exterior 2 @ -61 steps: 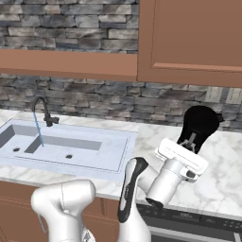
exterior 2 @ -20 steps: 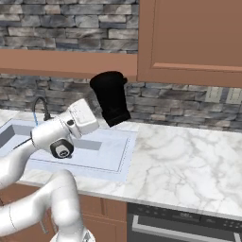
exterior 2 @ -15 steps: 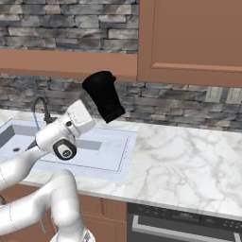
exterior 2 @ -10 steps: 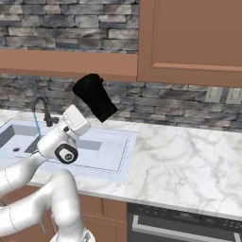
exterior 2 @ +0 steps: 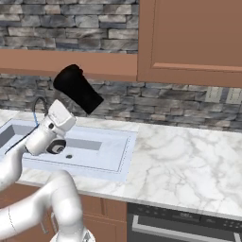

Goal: Turn on the sink faucet and place the jug under the water for a few seconds to fill it up.

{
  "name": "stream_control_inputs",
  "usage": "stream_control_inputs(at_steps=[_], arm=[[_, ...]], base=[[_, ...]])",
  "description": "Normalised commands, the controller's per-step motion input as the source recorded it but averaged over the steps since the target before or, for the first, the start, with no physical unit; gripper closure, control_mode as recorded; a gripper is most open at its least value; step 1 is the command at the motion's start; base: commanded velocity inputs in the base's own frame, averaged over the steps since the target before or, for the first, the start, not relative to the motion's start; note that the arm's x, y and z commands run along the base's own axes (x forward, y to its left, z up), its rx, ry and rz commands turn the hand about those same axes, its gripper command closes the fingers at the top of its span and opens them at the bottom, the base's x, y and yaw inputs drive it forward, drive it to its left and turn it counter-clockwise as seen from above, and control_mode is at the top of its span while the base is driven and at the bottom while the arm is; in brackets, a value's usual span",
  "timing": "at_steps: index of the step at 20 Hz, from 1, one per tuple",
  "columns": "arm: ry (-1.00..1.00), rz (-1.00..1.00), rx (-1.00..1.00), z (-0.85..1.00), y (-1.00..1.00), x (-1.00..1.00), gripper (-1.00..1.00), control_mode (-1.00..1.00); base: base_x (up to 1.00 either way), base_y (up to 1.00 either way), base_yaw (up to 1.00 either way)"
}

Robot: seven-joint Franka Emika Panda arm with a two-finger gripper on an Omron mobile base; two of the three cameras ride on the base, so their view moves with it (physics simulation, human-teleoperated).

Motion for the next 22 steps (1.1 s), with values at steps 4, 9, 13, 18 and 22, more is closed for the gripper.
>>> stream_control_inputs(at_steps=[4,9,13,18,22], arm=[[0.05,-0.09,0.00,1.00,0.54,-0.27,1.00,-1.00],[0.15,-0.10,0.00,0.56,0.90,-0.14,1.00,-1.00],[0.21,-0.10,0.00,0.09,1.00,-0.09,1.00,-1.00],[0.26,-0.08,0.00,0.05,1.00,-0.25,1.00,-1.00],[0.24,-0.07,0.00,0.00,1.00,-0.24,1.00,-1.00]], base=[[0.00,0.00,0.00],[0.00,0.00,0.00],[0.00,0.00,0.00],[0.00,0.00,0.00],[0.00,0.00,0.00]])
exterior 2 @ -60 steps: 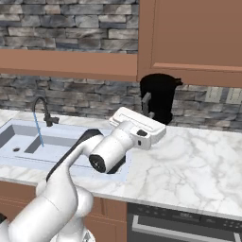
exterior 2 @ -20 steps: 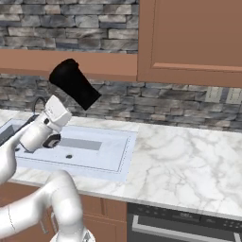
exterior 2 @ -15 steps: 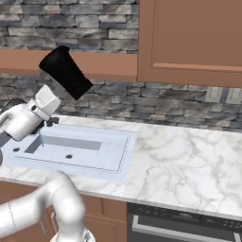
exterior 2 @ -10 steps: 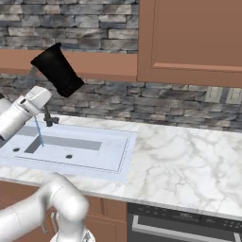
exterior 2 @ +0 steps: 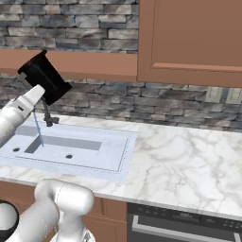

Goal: Turn on the sink faucet and place the jug under the water for a few seconds to fill it up.

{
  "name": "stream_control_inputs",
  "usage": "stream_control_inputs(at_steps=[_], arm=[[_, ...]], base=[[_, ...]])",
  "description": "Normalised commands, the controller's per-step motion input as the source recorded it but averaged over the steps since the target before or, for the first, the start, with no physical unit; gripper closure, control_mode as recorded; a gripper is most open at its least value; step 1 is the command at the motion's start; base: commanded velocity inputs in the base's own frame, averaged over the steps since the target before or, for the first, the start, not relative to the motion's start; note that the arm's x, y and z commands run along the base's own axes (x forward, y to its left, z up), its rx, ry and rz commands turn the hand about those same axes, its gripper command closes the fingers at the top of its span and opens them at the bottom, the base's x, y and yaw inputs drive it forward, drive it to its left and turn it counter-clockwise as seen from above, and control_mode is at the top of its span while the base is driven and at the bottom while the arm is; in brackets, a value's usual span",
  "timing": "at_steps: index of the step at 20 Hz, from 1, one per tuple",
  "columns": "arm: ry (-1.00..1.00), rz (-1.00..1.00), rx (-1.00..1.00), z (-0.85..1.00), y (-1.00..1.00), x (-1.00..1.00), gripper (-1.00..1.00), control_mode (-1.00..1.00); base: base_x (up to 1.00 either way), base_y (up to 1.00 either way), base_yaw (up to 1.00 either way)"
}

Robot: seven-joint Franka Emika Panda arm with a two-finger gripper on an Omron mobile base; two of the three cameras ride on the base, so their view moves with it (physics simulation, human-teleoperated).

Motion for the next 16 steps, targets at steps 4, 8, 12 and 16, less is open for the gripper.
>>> stream_control_inputs(at_steps=[4,8,12,16], arm=[[0.19,-0.07,0.00,-0.08,1.00,-0.03,1.00,-1.00],[0.15,-0.04,0.00,-0.12,0.89,0.00,1.00,-1.00],[0.12,0.04,0.06,-0.13,0.08,0.00,1.00,-1.00],[0.10,0.16,0.20,-0.22,-0.30,0.00,1.00,-1.00]], base=[[0.00,0.00,0.00],[0.00,0.00,0.00],[0.00,0.00,0.00],[0.00,0.00,0.00]])
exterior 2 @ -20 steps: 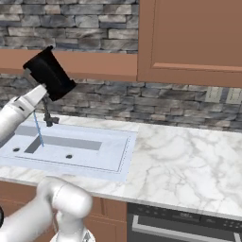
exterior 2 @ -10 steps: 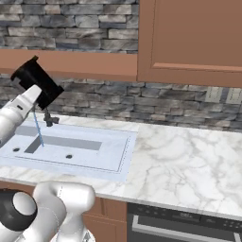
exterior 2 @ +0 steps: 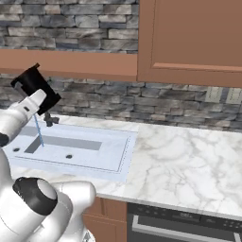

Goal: Turn on the sink faucet and place the jug under the water for a few seconds to fill it up.

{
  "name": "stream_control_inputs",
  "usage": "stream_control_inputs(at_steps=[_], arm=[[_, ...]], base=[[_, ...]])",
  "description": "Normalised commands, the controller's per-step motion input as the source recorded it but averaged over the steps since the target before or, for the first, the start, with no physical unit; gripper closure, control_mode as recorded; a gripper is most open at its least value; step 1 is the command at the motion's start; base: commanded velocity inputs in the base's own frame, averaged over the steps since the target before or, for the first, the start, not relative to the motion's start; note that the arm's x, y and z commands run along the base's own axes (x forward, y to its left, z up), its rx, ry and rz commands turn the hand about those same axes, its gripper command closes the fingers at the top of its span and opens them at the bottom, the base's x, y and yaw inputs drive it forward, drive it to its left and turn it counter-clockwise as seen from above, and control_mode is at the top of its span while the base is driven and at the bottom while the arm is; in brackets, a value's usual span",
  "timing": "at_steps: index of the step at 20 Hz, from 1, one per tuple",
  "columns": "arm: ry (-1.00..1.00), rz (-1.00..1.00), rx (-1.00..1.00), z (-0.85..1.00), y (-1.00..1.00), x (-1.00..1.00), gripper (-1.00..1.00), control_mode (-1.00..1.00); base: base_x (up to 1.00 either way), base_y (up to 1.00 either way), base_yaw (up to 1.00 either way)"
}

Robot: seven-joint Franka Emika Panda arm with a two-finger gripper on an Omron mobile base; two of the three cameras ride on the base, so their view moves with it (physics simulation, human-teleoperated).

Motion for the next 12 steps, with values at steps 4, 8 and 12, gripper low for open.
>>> stream_control_inputs(at_steps=[4,8,12], arm=[[0.06,0.21,0.26,-0.30,-0.49,0.00,1.00,-1.00],[0.05,0.25,0.22,-0.33,-0.53,0.00,1.00,-1.00],[0.05,0.29,0.09,-0.49,-0.47,0.06,1.00,-1.00]], base=[[0.00,0.00,0.00],[0.00,0.00,0.00],[0.00,0.00,0.00]])
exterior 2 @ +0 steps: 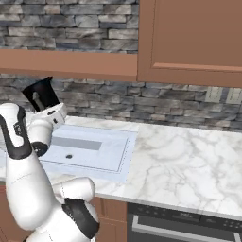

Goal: Turn on the sink faucet and place the jug under the water for a few seconds to fill it up.

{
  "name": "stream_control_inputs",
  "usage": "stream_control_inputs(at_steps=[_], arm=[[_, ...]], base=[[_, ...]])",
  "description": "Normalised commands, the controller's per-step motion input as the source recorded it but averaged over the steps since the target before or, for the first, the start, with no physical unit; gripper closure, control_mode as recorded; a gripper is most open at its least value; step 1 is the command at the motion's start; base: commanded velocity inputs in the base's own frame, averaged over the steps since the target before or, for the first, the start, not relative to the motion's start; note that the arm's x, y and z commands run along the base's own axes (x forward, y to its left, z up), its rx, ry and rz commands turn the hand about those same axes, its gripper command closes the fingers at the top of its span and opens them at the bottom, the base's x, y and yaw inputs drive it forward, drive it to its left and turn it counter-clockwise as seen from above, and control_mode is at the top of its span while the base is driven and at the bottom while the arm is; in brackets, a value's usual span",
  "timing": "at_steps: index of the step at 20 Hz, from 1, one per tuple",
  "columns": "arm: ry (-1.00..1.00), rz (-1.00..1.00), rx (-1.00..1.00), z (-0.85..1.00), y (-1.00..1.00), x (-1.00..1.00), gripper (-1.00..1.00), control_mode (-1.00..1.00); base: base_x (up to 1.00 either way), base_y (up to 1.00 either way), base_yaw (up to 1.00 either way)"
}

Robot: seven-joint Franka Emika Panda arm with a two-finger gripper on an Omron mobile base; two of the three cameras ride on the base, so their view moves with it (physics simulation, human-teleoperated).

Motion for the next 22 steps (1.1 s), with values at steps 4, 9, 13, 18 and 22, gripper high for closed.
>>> stream_control_inputs(at_steps=[4,9,13,18,22], arm=[[0.06,0.34,0.00,-0.66,-0.33,0.36,1.00,-1.00],[0.00,0.40,0.00,-0.80,-0.15,0.59,1.00,-1.00],[0.00,0.42,0.00,-0.67,-0.02,0.62,1.00,-1.00],[0.05,0.40,0.00,-0.62,0.00,0.63,1.00,-1.00],[0.07,0.37,0.00,-0.66,0.00,0.62,1.00,-1.00]], base=[[0.00,0.00,0.00],[0.00,0.00,0.00],[0.00,0.00,0.00],[0.00,0.00,0.00],[0.00,0.00,0.00]])
